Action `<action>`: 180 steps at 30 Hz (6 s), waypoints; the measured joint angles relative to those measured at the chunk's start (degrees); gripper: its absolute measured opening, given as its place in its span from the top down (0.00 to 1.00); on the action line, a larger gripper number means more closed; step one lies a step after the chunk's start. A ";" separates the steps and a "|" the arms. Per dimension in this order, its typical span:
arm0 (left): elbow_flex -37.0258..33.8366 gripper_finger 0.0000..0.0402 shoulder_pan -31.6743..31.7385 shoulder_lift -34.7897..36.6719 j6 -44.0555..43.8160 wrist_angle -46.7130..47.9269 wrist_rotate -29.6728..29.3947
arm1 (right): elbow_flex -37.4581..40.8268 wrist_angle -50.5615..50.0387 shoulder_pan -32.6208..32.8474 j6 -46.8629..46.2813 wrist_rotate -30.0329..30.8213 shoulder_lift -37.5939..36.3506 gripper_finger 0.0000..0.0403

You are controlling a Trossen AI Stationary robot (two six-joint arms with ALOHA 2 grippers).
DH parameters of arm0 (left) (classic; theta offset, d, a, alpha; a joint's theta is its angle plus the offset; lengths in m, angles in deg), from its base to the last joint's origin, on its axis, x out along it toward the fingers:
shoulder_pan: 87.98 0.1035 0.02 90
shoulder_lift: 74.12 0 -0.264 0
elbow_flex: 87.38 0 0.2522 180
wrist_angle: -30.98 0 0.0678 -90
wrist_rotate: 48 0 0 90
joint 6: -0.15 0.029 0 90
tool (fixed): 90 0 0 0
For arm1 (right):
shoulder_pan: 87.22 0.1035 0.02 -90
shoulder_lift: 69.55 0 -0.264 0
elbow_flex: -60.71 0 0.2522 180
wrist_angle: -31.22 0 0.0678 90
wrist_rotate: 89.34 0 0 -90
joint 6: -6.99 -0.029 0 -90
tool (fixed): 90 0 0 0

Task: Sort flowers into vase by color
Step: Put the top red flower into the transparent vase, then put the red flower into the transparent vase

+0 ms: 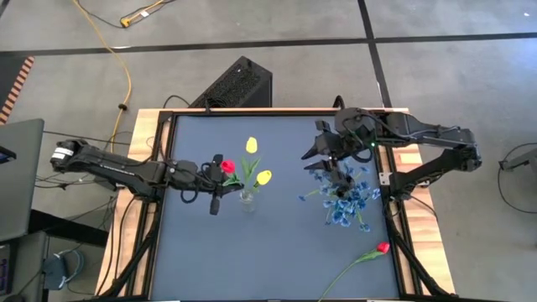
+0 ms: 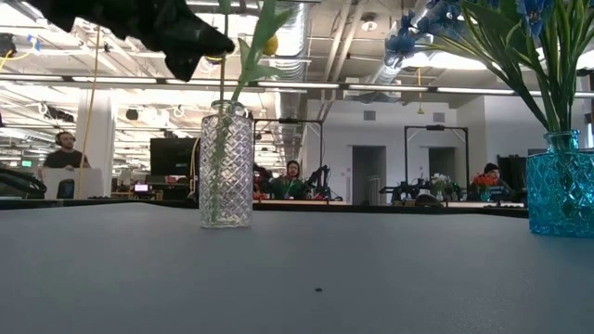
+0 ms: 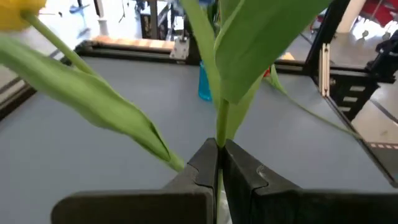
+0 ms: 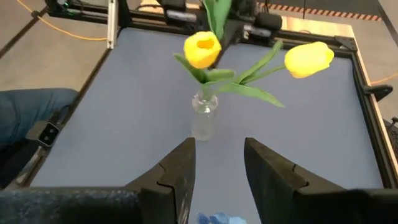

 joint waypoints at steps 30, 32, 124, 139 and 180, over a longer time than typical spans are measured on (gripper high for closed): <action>-1.11 0.65 -0.02 9.18 -1.80 25.16 0.89 | -0.02 3.94 39.85 -46.47 5.51 1.88 0.60; -1.11 0.65 -0.02 9.65 -3.03 27.59 -0.08 | -0.02 4.84 42.54 -53.50 5.61 4.06 0.60; -1.09 0.65 -5.71 9.18 -22.07 17.04 29.55 | -11.93 -34.82 52.00 -40.37 27.54 41.94 0.94; -1.09 0.65 -11.71 9.18 -25.70 14.91 15.83 | -21.35 3.67 49.22 11.56 52.82 41.83 0.94; -1.07 0.65 -12.21 -5.59 -30.46 -23.65 5.82 | -21.35 18.50 30.26 73.60 82.32 41.97 0.94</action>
